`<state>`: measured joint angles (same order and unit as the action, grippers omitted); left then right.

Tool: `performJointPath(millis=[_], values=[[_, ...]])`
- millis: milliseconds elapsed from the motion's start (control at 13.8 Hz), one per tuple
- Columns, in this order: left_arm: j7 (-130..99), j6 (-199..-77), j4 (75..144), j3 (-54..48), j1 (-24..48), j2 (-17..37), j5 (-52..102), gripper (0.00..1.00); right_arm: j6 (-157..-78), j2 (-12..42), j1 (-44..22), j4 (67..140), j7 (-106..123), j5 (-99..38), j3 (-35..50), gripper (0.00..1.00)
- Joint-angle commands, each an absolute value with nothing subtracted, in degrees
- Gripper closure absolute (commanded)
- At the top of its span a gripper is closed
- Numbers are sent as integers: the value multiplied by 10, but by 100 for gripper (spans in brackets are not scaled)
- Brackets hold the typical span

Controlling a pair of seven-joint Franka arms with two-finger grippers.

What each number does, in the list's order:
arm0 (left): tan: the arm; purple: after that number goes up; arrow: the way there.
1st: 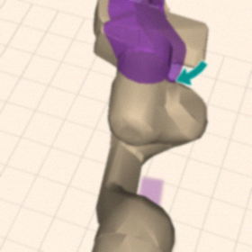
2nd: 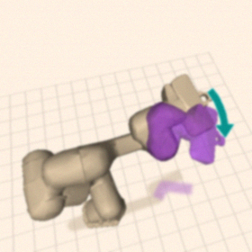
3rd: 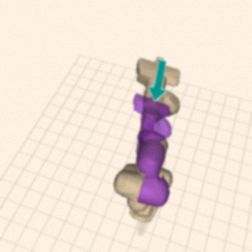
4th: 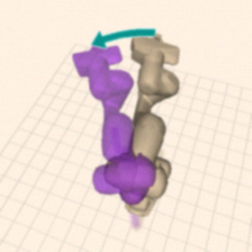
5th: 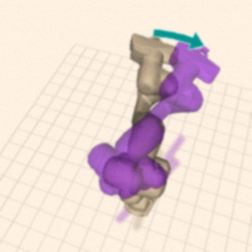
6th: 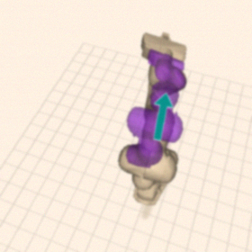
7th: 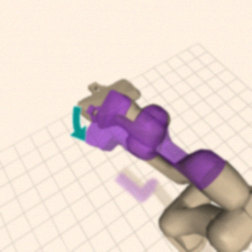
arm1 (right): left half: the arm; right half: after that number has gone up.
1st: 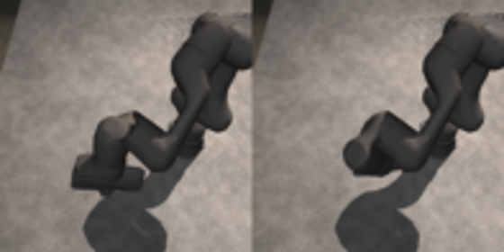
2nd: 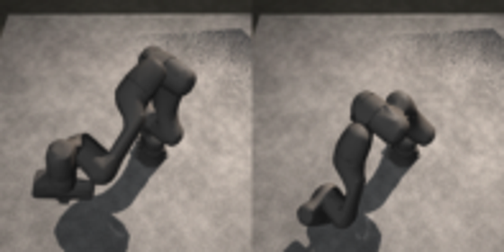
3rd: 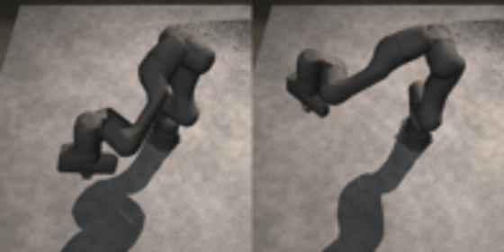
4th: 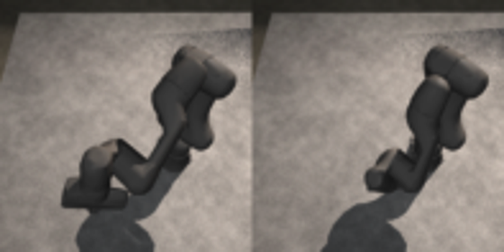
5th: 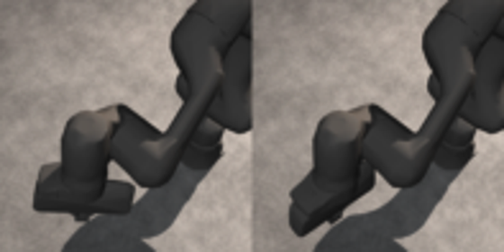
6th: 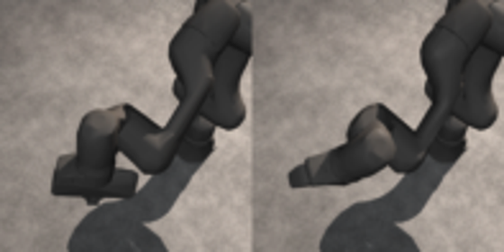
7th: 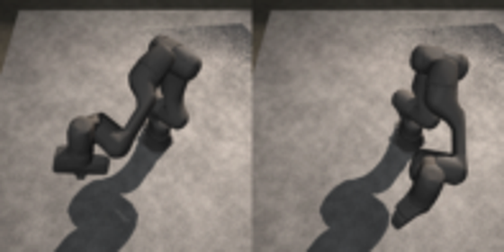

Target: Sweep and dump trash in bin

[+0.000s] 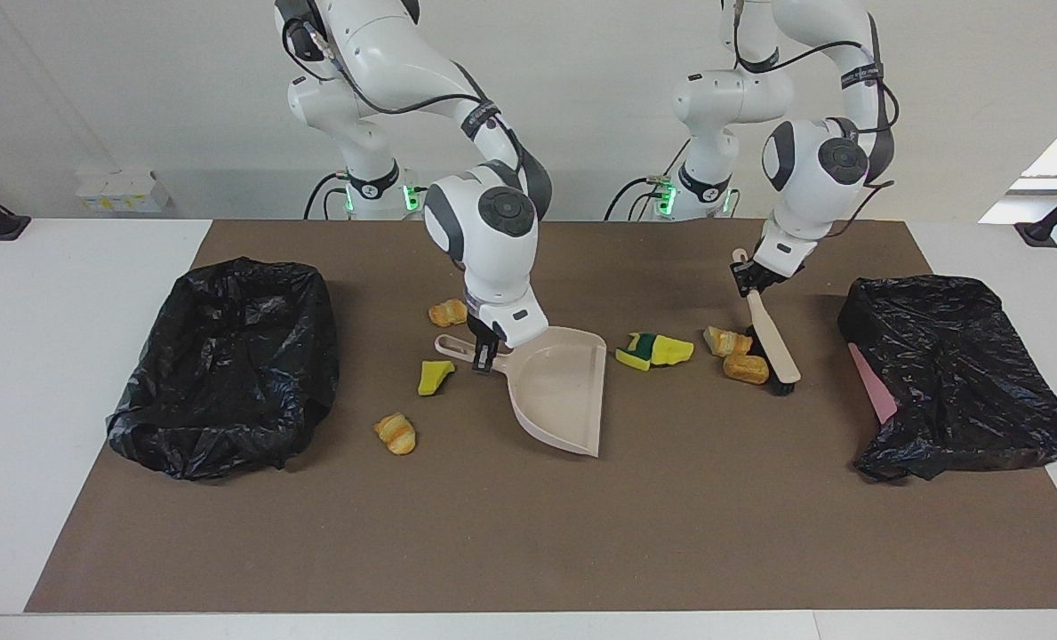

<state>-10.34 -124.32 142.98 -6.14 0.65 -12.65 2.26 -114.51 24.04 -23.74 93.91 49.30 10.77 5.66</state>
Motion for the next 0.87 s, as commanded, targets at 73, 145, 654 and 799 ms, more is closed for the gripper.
performJointPath(millis=[73, 145, 654, 799], values=[[-119, -1261, 1430, -58, 53, -113, 37, 100, -1142, 203, -248, 992, 538, 129, 62, 100], [-128, -1270, 1429, -58, 62, -106, 49, 100, -1143, 194, -249, 1011, 540, 133, 62, 100], [-268, -1346, 1398, -59, 206, -54, 97, 100, -1170, 171, -253, 1064, 539, 140, 62, 100], [-281, -1354, 1372, -60, 255, -27, 113, 100, -1171, 172, -253, 1064, 534, 140, 62, 100]])
